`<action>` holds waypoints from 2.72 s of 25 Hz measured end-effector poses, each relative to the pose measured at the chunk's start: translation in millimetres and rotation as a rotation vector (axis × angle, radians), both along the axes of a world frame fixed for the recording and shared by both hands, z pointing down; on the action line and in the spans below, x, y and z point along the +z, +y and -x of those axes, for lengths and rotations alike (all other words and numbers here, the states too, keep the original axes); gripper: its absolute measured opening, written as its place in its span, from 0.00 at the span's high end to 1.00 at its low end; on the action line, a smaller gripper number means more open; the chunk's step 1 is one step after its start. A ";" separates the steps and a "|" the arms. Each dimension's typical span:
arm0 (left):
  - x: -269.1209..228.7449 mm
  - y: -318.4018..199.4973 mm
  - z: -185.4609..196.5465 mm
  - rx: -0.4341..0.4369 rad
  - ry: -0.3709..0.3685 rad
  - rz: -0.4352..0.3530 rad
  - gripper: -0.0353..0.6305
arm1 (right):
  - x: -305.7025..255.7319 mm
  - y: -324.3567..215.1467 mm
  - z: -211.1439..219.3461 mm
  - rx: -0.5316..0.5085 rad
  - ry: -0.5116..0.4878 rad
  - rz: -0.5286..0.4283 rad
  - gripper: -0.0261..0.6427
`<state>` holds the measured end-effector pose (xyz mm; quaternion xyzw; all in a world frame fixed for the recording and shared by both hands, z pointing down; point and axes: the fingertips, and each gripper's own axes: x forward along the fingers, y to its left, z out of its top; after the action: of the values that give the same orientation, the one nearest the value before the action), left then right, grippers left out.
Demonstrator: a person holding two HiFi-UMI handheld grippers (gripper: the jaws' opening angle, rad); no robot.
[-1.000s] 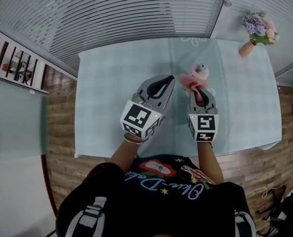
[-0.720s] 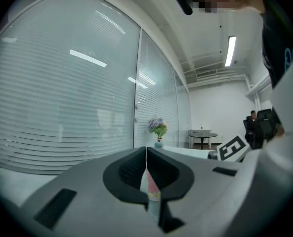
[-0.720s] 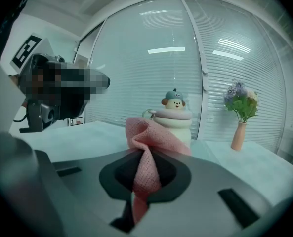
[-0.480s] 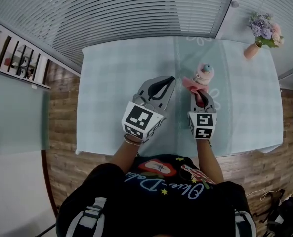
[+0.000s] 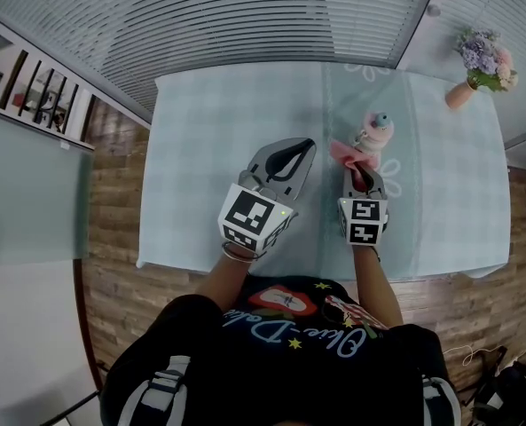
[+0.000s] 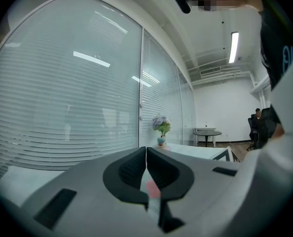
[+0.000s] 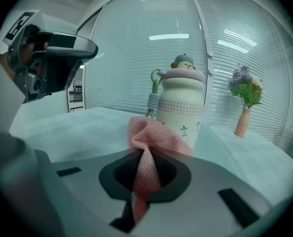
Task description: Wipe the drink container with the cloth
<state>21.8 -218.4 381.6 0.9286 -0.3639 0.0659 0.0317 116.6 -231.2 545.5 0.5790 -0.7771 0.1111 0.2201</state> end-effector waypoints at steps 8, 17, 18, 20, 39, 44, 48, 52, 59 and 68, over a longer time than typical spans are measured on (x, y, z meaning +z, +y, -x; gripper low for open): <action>3.5 4.4 6.7 -0.011 0.000 0.011 0.94 | 2.5 4.6 5.0 0.000 -0.005 0.010 0.94; 5.2 6.8 3.8 0.000 0.007 0.014 0.94 | -17.9 24.3 13.9 -0.008 -0.056 -0.025 0.94; 5.0 6.8 2.9 0.001 0.011 0.014 0.94 | -21.9 25.6 14.5 -0.009 -0.061 -0.037 0.94; 5.9 7.4 0.8 0.010 0.016 0.018 0.94 | -32.7 28.8 16.7 -0.015 -0.073 -0.061 0.94; 1.2 5.0 3.7 0.005 0.047 0.018 0.94 | -135.4 6.9 55.9 -0.123 -0.163 -0.281 0.94; 0.5 3.7 17.6 -0.026 0.040 0.016 0.94 | -132.6 -12.0 55.5 -0.091 -0.161 -0.278 0.94; 1.2 -0.6 25.4 -0.049 0.036 0.019 0.94 | -129.2 -27.1 55.4 -0.070 -0.151 -0.283 0.94; 2.7 -1.7 28.9 -0.053 0.034 0.022 0.94 | -117.3 -36.4 53.5 -0.025 -0.142 -0.250 0.94; 5.0 -3.9 33.5 -0.060 0.032 0.029 0.94 | -102.5 -40.0 47.7 0.025 -0.125 -0.228 0.94; 8.9 -6.5 33.3 -0.063 0.024 0.039 0.94 | -93.2 -38.6 50.2 0.018 -0.106 -0.219 0.94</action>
<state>-11.5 -225.0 390.5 0.9165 -0.3913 0.0609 0.0562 66.3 -269.8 452.2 0.5998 -0.7900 0.0579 0.1132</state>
